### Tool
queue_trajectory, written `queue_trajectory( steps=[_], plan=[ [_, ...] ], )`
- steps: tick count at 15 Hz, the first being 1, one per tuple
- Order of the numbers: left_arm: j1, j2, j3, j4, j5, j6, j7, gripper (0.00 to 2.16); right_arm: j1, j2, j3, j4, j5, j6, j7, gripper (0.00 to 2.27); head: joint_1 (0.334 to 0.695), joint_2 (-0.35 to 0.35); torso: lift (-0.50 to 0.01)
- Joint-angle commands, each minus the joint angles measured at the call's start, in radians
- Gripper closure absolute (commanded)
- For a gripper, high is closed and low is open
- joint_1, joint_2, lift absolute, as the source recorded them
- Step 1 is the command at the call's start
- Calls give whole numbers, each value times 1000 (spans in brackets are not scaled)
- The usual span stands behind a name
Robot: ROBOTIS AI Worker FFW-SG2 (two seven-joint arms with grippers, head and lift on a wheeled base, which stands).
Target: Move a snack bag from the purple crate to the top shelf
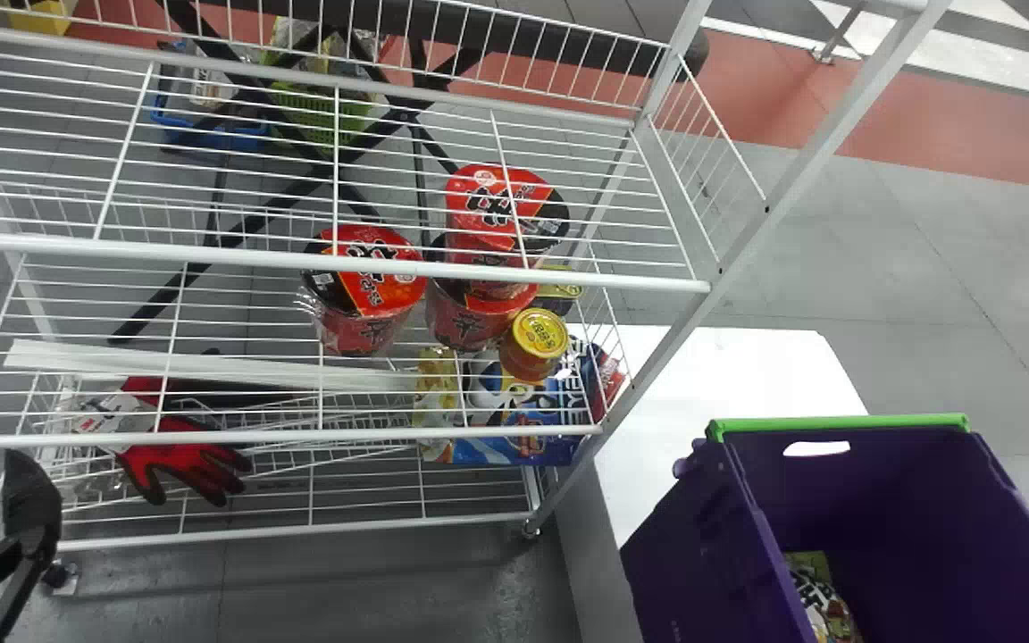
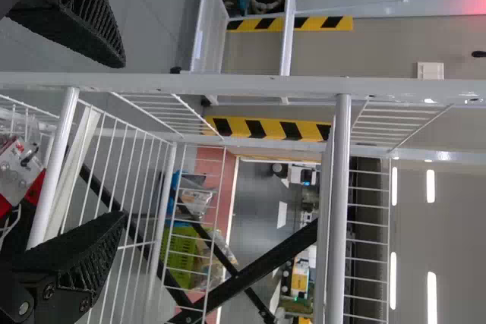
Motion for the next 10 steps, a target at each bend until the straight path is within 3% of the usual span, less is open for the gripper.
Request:
queue_trajectory(
  steps=[1, 6, 10],
  plan=[
    [0, 2, 0, 0, 0, -5, 0, 117, -20, -12, 28, 37, 34, 24, 3, 194, 695, -350, -454],
    [0, 3, 0, 2, 2, -5, 0, 117, -46, -35, 91, 123, 119, -31, 64, 194, 695, -350, -454],
    [0, 3, 0, 5, 2, -15, 0, 117, -78, -37, 156, 196, 192, -126, 70, 194, 695, -350, -454]
  ],
)
